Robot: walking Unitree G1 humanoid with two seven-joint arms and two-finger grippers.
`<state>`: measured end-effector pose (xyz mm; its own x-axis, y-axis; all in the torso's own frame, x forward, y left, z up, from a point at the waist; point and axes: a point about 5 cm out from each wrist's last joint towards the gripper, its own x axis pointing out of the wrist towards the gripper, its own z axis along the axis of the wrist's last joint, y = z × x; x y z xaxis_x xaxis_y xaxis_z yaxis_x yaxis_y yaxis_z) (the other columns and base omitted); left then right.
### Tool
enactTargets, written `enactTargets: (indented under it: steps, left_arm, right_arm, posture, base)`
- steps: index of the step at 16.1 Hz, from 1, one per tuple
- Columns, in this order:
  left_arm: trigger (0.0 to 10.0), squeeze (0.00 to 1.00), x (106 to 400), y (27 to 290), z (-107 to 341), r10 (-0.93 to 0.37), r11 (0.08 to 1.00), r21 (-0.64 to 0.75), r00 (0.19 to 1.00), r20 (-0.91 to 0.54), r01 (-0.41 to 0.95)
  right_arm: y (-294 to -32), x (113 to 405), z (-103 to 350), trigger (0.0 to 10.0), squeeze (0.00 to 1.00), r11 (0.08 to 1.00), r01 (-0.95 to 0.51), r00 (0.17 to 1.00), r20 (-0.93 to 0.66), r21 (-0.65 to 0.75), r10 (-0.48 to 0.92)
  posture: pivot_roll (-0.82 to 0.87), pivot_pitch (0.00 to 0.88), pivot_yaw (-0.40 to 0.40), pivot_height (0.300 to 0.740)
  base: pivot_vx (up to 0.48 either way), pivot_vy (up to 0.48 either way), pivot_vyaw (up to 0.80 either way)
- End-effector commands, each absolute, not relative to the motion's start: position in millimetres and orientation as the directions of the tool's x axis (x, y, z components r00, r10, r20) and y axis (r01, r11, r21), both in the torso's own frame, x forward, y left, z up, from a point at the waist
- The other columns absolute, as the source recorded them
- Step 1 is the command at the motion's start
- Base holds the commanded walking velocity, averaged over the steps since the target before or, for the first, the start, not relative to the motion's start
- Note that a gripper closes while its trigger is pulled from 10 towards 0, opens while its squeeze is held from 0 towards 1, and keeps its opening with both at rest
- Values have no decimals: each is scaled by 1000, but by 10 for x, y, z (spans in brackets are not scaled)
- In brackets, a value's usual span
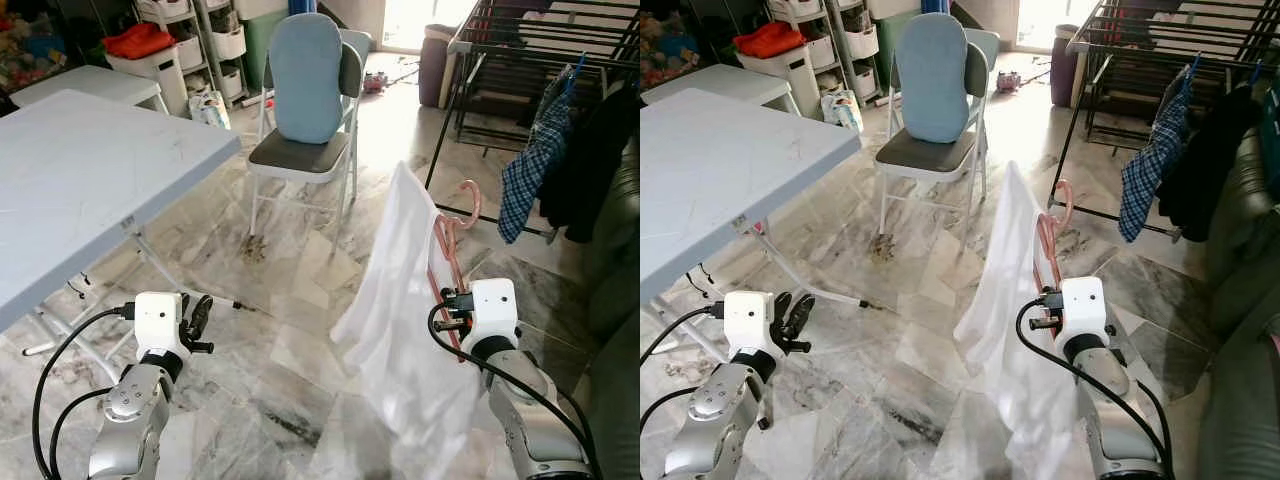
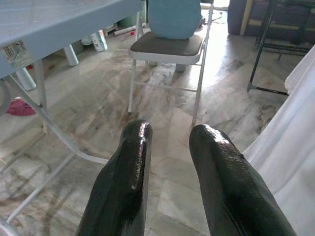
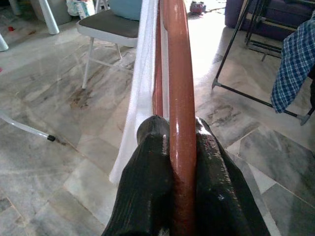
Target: Hang hanger
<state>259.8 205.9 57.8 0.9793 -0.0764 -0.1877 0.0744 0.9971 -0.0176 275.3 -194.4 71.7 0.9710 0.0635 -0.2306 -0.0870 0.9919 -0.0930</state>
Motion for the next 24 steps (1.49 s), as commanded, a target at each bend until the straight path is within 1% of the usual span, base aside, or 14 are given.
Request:
enactTargets:
  steps: [1, 3, 5, 21, 22, 24]
  left_arm:
    - [10000, 0, 2659, 1943, 1026, 159, 977, -146, 987, 30, -153]
    - [10000, 0, 2672, 1970, 1099, 134, 987, -101, 989, 59, -128]
    - [10000, 0, 2651, 2020, 1076, 142, 987, -90, 988, 53, -137]
    - [10000, 0, 2651, 2020, 1076, 142, 987, -90, 988, 53, -137]
    - [10000, 0, 2546, 2052, 997, 146, 987, -76, 989, 29, -143]
    - [10000, 0, 2511, 2075, 974, 150, 987, -65, 988, 23, -149]
  right_arm:
    - [-1553, 3042, 1199, 10000, 0, 983, -185, 982, -45, -3, 184]
    - [-1613, 3052, 1210, 10000, 0, 987, -162, 986, -39, -8, 162]
    - [-1671, 3070, 1200, 10000, 0, 991, -132, 990, -54, -5, 132]
    - [-1671, 3070, 1200, 10000, 0, 991, -132, 990, -54, -5, 132]
    - [-1787, 3072, 1213, 10000, 0, 994, -108, 993, -53, -17, 107]
    - [-1825, 3081, 1229, 10000, 0, 993, -113, 993, -48, -30, 112]
  posture:
    - [-104, 0, 9, 731]
    - [-98, 0, 11, 731]
    - [-100, 0, 17, 731]
    - [-100, 0, 17, 731]
    - [-99, 0, 4, 731]
    - [-100, 0, 3, 731]
  base:
    - [0, 0, 0]
    - [0, 0, 0]
    - [0, 0, 0]
    - [0, 0, 0]
    - [0, 0, 0]
    - [0, 0, 0]
